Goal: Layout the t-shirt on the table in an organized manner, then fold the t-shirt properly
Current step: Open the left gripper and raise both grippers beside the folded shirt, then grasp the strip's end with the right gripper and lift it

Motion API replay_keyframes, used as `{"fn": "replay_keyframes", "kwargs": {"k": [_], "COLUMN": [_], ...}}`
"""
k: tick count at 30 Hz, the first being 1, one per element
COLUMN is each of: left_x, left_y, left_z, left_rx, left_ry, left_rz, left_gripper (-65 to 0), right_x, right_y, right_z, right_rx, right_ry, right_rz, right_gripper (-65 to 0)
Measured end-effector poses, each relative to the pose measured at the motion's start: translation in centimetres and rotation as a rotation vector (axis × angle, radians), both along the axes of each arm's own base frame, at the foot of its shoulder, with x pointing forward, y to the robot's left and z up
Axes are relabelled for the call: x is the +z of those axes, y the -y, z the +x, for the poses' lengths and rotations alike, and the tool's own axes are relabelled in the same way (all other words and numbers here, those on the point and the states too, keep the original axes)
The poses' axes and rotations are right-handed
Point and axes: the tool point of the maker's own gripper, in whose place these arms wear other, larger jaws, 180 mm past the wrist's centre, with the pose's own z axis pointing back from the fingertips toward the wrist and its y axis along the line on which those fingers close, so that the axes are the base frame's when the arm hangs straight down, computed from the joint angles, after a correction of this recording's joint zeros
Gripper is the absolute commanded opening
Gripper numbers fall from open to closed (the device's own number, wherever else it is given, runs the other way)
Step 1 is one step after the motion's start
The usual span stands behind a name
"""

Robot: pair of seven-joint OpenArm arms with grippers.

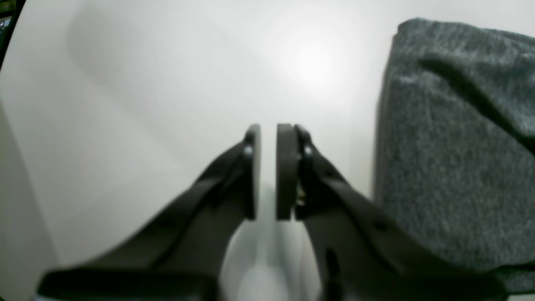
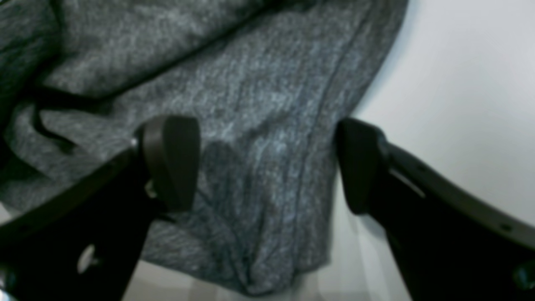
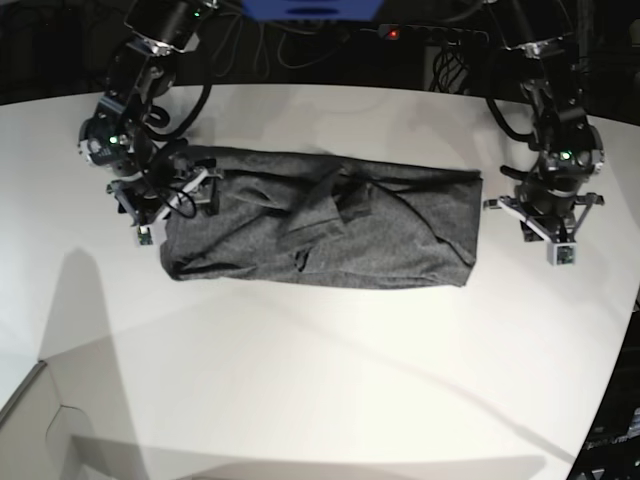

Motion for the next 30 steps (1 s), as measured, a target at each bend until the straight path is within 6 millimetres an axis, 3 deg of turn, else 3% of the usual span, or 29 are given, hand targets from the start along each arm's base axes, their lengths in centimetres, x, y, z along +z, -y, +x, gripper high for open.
{"fn": "replay_keyframes", "kwargs": {"k": [22, 25, 30], "left_x": [-0.1, -0.1, 0.0], "left_y": [0.1, 0.1, 0.1], "left_z": [0.0, 0.0, 0.0], "left_rx": [0.0, 0.0, 0.0], "left_ry": [-0.001, 0.0, 0.0], "left_rz": [-0.002, -0.002, -0.003], "left_gripper": [-58.7, -58.7, -58.9], "right_x": [-0.9, -0.8, -1.1], "right_y": [-1.3, -1.3, -1.5], "right_z": [1.9, 2.0, 1.9], "right_rx": [0.003, 0.003, 0.009], "right_ry": [0.011, 0.014, -0.009], "right_rz": [0.089, 0.091, 0.091], "right_gripper": [-14.4, -23.5, -53.6]}}
